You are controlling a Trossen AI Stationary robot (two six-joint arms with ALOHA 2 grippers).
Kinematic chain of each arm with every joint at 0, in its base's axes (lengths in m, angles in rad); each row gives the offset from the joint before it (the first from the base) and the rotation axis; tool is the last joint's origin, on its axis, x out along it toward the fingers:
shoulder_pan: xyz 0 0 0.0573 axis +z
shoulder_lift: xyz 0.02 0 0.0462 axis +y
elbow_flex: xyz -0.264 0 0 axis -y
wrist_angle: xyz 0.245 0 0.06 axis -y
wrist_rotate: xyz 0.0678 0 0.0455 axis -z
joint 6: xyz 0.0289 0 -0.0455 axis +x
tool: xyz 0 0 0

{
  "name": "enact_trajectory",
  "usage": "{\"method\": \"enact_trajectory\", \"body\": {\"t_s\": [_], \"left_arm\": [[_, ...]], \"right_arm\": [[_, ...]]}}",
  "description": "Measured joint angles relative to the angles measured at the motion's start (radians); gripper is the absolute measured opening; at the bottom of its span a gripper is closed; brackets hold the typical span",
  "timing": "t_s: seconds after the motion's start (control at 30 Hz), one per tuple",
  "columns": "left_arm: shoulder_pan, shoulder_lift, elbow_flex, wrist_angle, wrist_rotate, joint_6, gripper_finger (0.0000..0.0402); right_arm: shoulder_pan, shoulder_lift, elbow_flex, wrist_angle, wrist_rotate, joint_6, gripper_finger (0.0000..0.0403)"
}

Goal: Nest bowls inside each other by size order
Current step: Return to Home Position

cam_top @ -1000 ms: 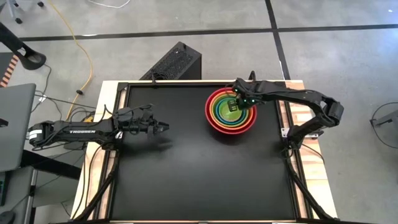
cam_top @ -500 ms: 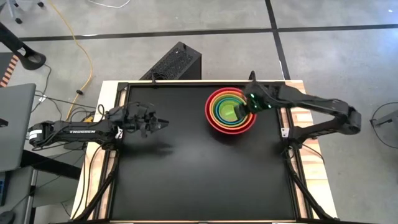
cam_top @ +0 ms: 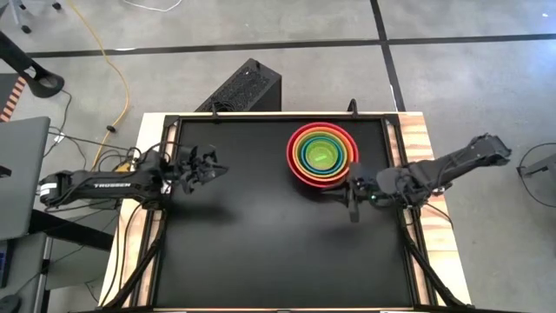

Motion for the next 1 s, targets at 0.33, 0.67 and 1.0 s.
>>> {"method": "enact_trajectory", "body": {"t_s": [0.33,0.67,1.0], "left_arm": [[-0.009,-0.208,0.0,-0.458,-0.102,0.209,0.0],[-0.009,-0.269,-0.003,-0.571,-0.244,0.319,0.0],[-0.008,-0.426,-0.14,-0.578,-0.294,0.254,0.0]], "right_arm": [[-0.183,-0.076,-0.26,0.279,-0.18,-0.058,0.0011],[-0.445,-0.194,-0.421,0.407,-0.476,-0.154,0.0007],[-0.587,-0.36,-0.559,0.409,-0.639,-0.095,0.0006]]}}
